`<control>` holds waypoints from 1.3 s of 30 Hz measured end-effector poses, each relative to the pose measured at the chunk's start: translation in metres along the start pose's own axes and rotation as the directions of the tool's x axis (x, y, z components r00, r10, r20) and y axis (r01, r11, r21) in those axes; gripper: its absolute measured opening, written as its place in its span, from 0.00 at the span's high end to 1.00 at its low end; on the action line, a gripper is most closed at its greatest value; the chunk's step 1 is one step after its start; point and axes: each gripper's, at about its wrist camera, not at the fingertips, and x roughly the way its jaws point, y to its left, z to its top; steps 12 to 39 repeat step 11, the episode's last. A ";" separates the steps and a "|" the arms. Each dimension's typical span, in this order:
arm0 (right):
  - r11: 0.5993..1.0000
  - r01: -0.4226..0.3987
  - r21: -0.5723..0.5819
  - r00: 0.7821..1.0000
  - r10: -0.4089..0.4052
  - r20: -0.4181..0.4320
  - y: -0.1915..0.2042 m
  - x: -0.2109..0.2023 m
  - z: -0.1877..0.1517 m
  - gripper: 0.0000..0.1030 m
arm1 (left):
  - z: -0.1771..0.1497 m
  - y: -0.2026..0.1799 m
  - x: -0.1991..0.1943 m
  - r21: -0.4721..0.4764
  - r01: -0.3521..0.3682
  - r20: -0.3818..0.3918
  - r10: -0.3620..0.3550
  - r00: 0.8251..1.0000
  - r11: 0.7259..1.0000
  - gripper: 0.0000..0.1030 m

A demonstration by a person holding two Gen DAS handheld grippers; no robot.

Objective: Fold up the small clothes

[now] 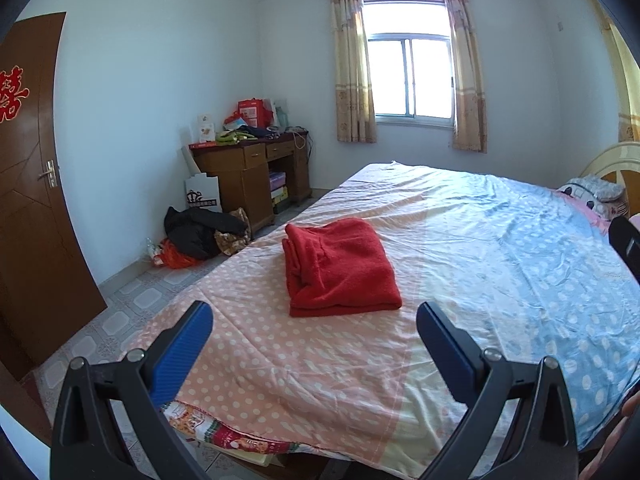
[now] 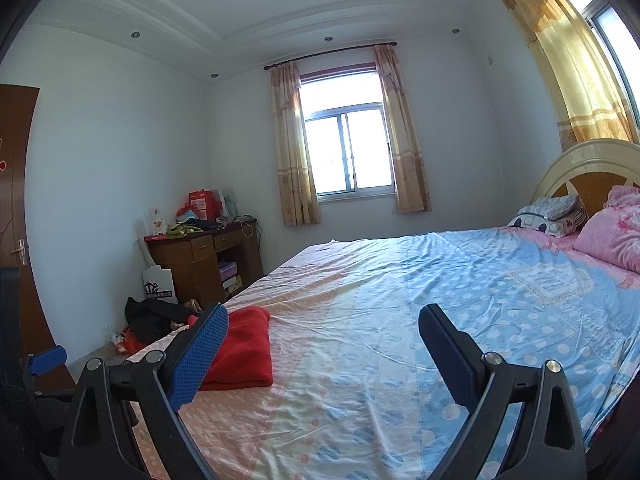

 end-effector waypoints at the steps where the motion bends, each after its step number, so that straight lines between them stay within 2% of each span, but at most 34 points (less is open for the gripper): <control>1: 1.000 0.000 -0.001 1.000 0.000 0.000 0.000 0.000 0.000 0.06 | 0.000 0.000 0.000 0.000 0.004 0.000 -0.004 1.000 1.000 0.00; 7: 1.000 -0.002 0.009 1.000 0.002 -0.010 0.001 0.000 0.001 0.06 | -0.002 -0.006 0.001 0.026 -0.014 0.010 0.014 1.000 1.000 0.00; 39: 1.000 0.008 0.015 1.000 -0.008 -0.014 -0.001 -0.001 0.001 0.06 | -0.001 -0.006 0.003 0.021 -0.002 -0.006 0.002 1.000 1.000 0.00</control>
